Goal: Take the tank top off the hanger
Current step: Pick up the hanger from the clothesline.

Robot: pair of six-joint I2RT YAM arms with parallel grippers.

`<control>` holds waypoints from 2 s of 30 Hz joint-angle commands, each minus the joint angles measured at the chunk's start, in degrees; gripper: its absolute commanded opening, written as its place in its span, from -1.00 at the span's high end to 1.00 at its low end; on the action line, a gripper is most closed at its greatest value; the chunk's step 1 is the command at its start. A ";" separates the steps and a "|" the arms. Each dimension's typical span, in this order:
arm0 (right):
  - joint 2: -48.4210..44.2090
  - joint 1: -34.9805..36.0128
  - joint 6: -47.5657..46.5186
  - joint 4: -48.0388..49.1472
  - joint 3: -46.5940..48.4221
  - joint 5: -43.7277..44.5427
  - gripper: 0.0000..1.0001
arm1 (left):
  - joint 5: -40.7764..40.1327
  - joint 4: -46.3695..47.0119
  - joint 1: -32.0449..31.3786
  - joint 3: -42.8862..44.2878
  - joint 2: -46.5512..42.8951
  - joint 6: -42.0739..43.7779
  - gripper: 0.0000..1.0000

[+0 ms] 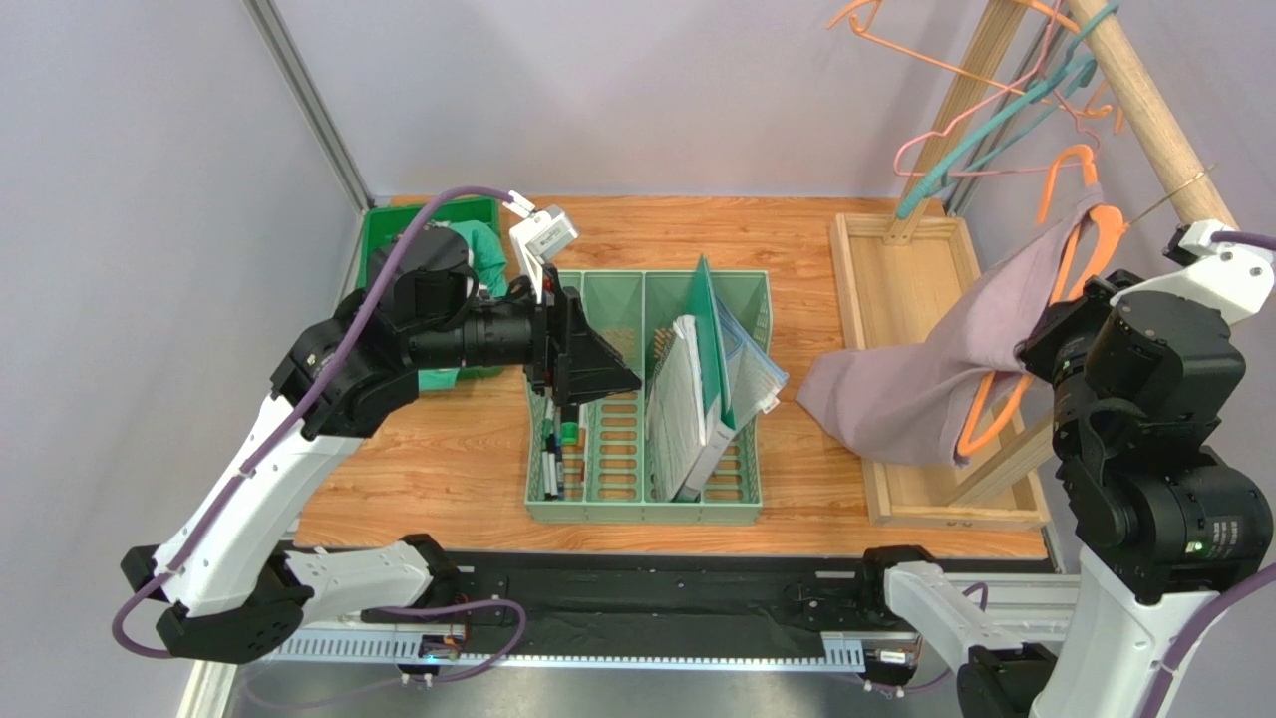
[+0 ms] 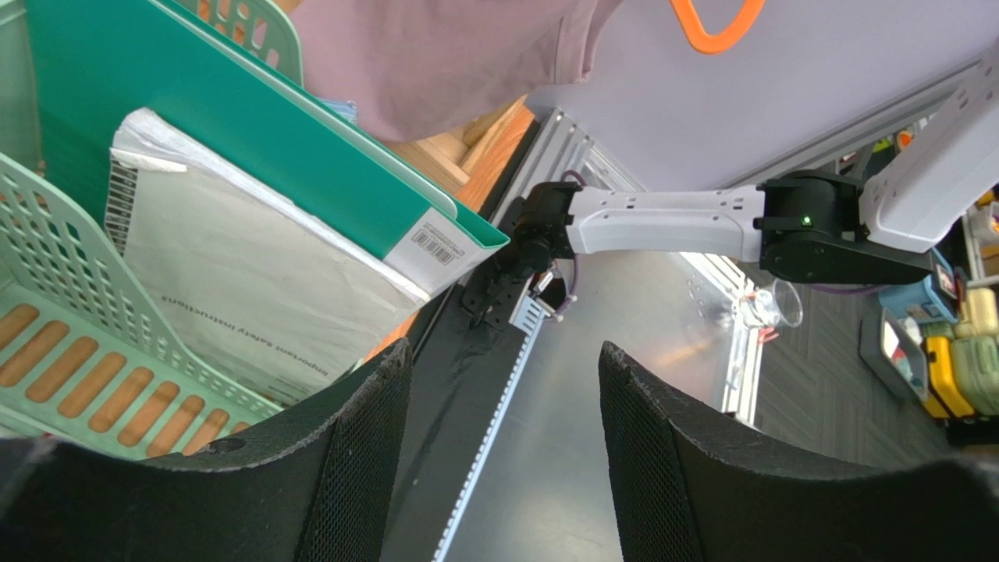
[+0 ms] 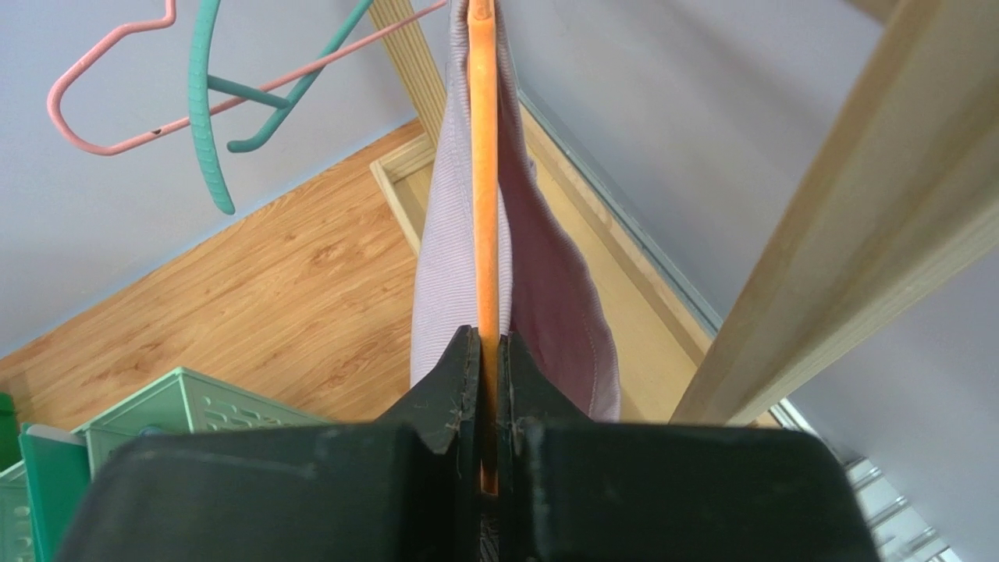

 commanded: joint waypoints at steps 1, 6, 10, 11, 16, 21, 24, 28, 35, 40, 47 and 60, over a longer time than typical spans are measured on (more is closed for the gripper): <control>4.18 0.16 -5.38 7.96 3.77 5.36 1.00 | 2.04 3.56 0.35 0.13 -0.66 -2.05 -0.30; 5.86 0.08 -8.36 7.79 8.61 6.43 1.00 | 2.04 3.56 0.35 0.40 -0.39 -2.31 -0.30; 1.13 0.16 -10.04 8.93 5.19 1.87 1.00 | 1.34 3.39 0.43 0.22 -0.40 -2.58 -0.29; 0.33 0.08 -9.78 8.76 4.67 1.25 1.00 | 1.42 3.56 0.43 0.31 -0.31 -2.75 -0.29; -3.36 0.08 -8.81 5.94 2.39 -5.32 1.00 | 2.74 6.28 0.35 0.66 2.15 -4.85 -0.30; -8.82 0.16 -10.92 6.21 -0.96 -10.35 1.00 | 6.25 10.85 0.43 0.31 5.22 -8.98 -0.28; -10.83 0.16 -11.19 4.19 -1.84 -14.82 1.00 | 8.19 14.98 0.35 -0.22 6.72 -12.24 -0.26; -13.21 0.16 -9.43 0.85 -4.21 -24.03 1.00 | 6.97 21.30 -1.31 -1.36 7.34 -13.75 -0.26; -18.66 0.16 -3.63 -0.65 -10.98 -41.28 1.00 | -2.69 24.57 -9.66 -0.14 10.32 -9.01 -0.25; -19.02 0.16 -1.69 -1.26 -10.99 -46.57 1.00 | -10.16 22.29 -15.56 8.91 16.55 0.93 -0.23; -19.89 0.16 -2.31 -3.10 -8.62 -48.50 1.00 | -13.25 21.76 -16.44 20.25 30.16 3.57 -0.22; -20.16 0.16 -1.43 -5.75 -6.41 -49.03 1.00 | -11.76 22.54 -17.93 26.68 36.61 4.63 -0.18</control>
